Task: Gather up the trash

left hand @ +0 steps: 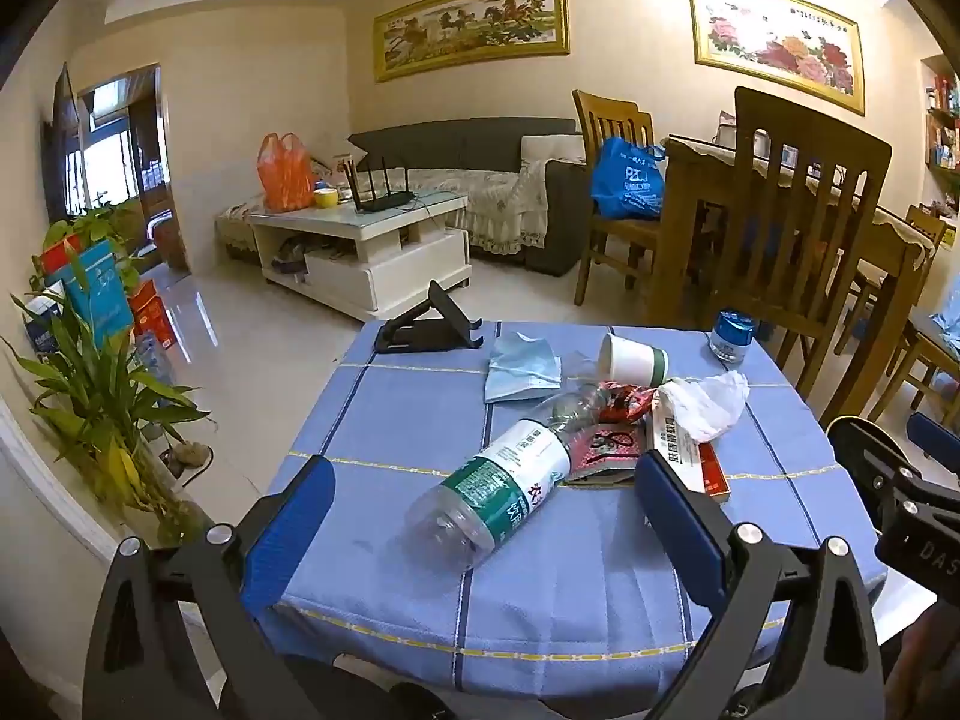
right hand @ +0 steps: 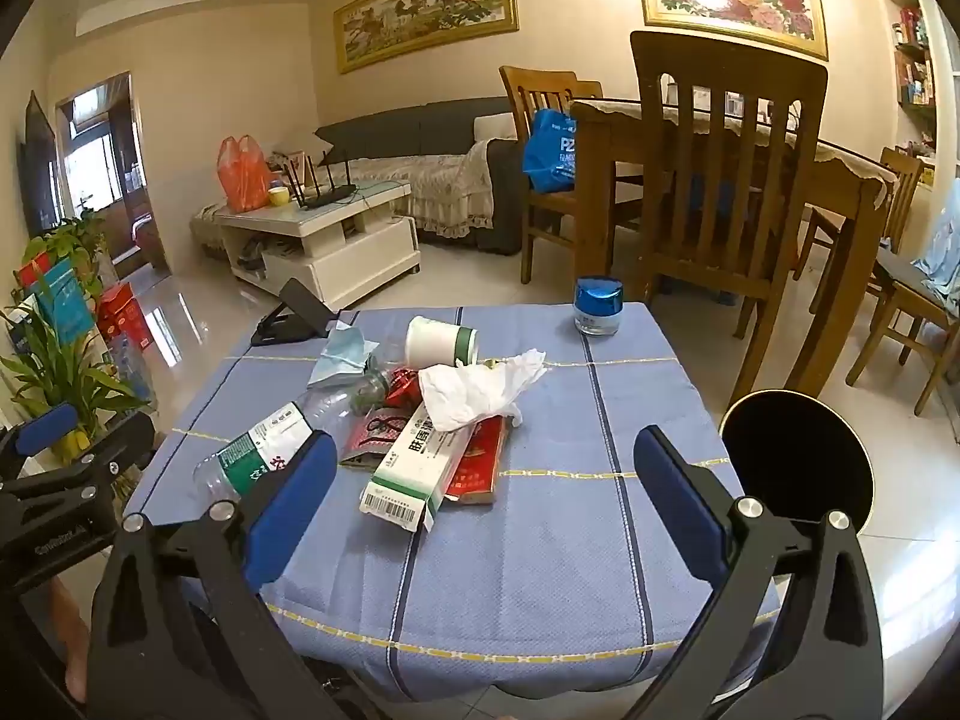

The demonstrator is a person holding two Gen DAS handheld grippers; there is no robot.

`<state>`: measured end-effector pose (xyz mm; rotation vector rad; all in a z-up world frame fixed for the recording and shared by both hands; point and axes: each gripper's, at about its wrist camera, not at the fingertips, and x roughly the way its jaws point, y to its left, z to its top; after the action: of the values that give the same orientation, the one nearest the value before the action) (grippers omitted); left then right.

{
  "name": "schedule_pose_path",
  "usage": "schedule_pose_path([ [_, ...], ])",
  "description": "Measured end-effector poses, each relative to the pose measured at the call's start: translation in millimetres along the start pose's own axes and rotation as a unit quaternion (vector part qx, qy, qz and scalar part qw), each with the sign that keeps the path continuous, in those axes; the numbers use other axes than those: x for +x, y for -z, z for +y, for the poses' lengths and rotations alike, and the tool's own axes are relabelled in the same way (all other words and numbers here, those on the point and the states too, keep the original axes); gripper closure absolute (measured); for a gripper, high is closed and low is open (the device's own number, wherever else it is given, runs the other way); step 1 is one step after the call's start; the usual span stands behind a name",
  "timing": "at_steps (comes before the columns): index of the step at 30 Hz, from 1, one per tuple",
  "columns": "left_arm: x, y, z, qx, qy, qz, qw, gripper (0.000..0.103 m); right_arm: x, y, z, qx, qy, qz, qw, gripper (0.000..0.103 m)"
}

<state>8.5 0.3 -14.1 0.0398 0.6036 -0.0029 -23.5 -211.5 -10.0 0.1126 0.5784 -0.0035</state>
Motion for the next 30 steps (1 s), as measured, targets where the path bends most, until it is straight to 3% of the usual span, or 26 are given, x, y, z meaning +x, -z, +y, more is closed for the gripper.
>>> schedule_pose_path([
  [30, 7.4, -0.1, 2.2, -0.005, 0.008, 0.012, 0.9999, 0.006, 10.9, 7.8, 4.6, -0.007, 0.004, 0.01, 1.0, 0.005],
])
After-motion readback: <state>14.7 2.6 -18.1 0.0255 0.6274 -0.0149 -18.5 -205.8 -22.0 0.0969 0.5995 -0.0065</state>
